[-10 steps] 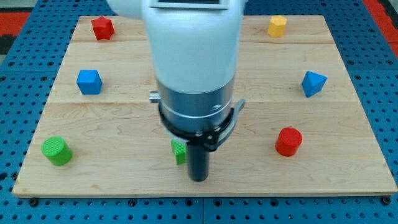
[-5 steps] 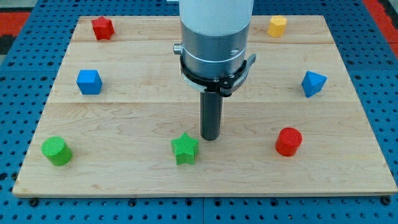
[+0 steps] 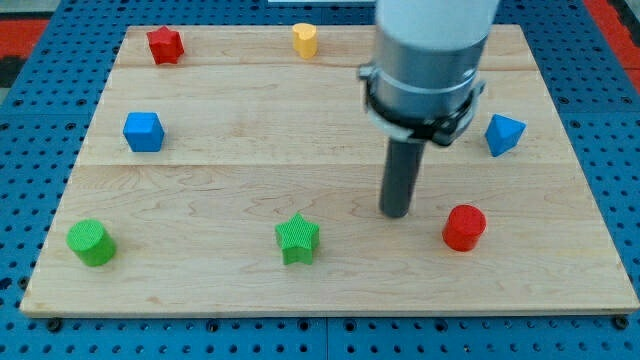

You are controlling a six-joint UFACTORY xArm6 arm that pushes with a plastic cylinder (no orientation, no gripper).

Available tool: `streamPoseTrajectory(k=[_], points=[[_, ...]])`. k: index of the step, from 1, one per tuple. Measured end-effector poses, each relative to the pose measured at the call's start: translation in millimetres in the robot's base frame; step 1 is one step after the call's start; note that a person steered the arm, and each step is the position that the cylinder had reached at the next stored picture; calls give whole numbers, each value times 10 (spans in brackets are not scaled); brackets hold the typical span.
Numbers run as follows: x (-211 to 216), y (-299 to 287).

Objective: Move the green star towards the green circle

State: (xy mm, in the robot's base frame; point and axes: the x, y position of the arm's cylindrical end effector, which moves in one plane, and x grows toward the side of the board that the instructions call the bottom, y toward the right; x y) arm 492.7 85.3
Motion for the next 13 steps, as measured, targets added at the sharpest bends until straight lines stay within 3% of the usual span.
streamPoseTrajectory(k=[2,5,8,9,10,11,12,13], points=[[-842,659],[-1788,603],[-1588,901],[-1336,945],[-1417,896],[-1337,446],[-849,-89],[-147,-95]])
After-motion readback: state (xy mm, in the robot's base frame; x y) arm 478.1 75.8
